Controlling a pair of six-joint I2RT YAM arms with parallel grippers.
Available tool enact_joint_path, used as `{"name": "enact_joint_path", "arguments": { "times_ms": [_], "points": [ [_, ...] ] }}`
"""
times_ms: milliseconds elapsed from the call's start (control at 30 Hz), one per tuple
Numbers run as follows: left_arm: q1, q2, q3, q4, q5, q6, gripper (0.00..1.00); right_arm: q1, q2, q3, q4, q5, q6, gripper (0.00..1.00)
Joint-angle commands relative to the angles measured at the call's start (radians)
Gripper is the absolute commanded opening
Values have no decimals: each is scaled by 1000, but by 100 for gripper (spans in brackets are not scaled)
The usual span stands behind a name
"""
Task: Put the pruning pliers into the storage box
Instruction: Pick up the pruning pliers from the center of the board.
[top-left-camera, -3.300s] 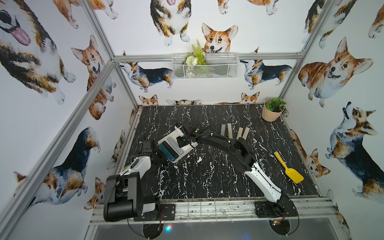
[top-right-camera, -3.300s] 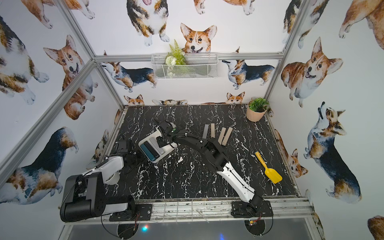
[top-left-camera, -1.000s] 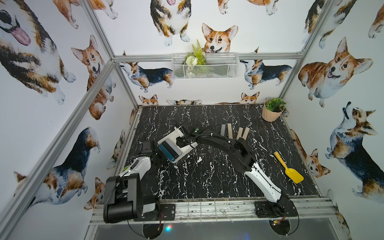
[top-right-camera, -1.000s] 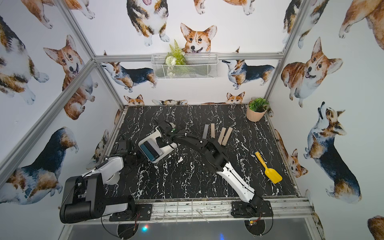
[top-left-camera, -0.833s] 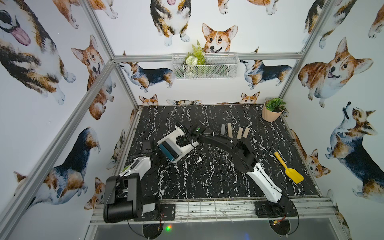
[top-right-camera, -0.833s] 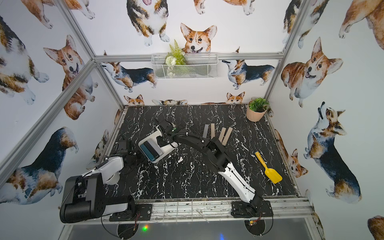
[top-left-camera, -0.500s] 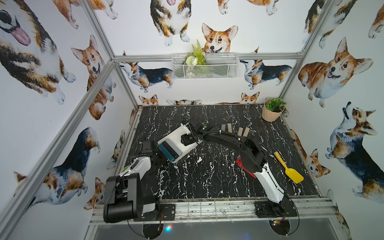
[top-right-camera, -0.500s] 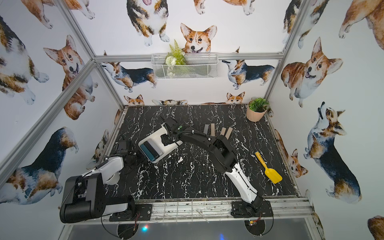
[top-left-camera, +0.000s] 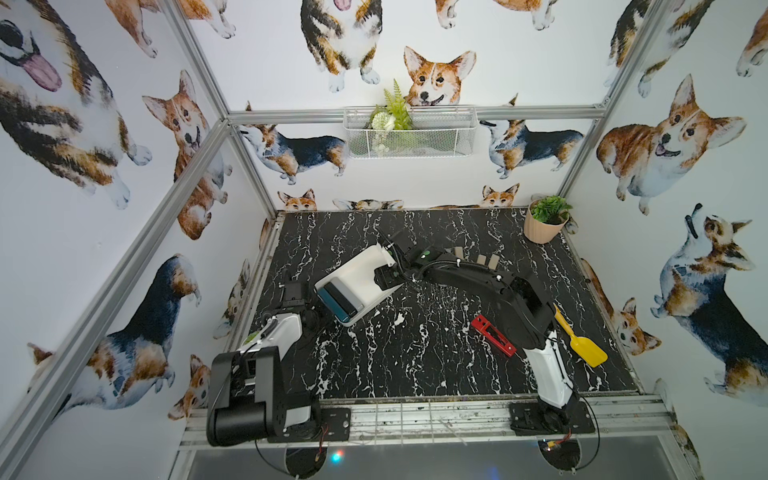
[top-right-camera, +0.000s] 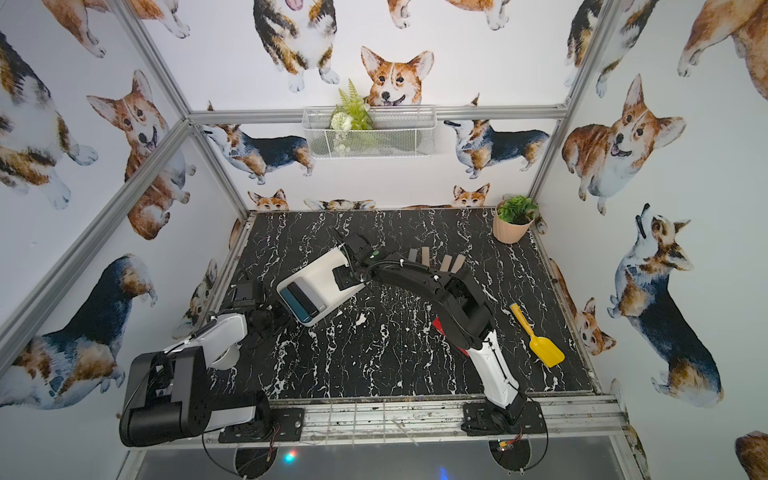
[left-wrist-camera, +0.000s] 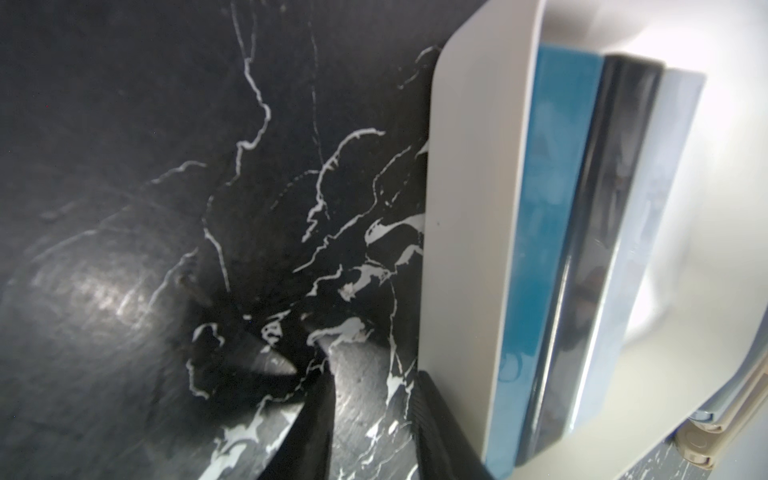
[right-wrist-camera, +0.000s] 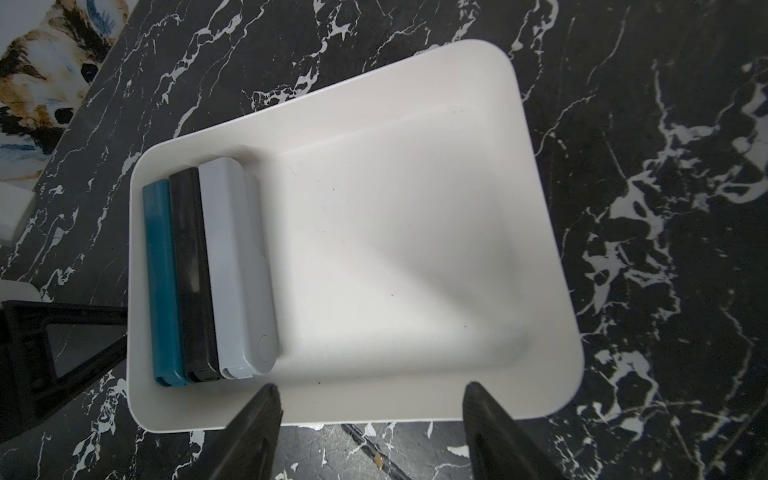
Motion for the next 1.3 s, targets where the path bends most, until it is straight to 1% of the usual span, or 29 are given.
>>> {"name": "enact_joint_path", "arguments": {
  "times_ms": [0, 167, 467, 633, 967, 1067, 1100, 1133, 1267],
  "points": [
    [0, 0, -3, -3, -9, -1, 35, -12, -35, -34, 23, 44, 3, 73],
    [0, 1, -1, -3, -10, 1, 35, -39, -84, -103, 23, 87, 21, 72],
    [0, 8, -1, -1, -8, 1, 35, -110, -178, -224, 53, 127, 50, 70],
    [0, 13, -1, 0, -6, 1, 35, -136, -215, -275, 62, 184, 62, 70],
    [1, 20, 3, 3, 2, 1, 35, -166, -228, -322, 59, 239, 113, 67],
    [0, 26, 4, 6, 5, -1, 35, -172, -229, -336, 63, 253, 125, 64],
    [0, 28, 5, 6, 5, 0, 35, -175, -228, -342, 66, 256, 129, 59],
    [0, 28, 6, 6, 6, -1, 35, -177, -227, -347, 68, 260, 135, 56],
    [0, 31, 8, 8, 7, -1, 35, -186, -215, -353, 64, 279, 146, 50]
  ]
}}
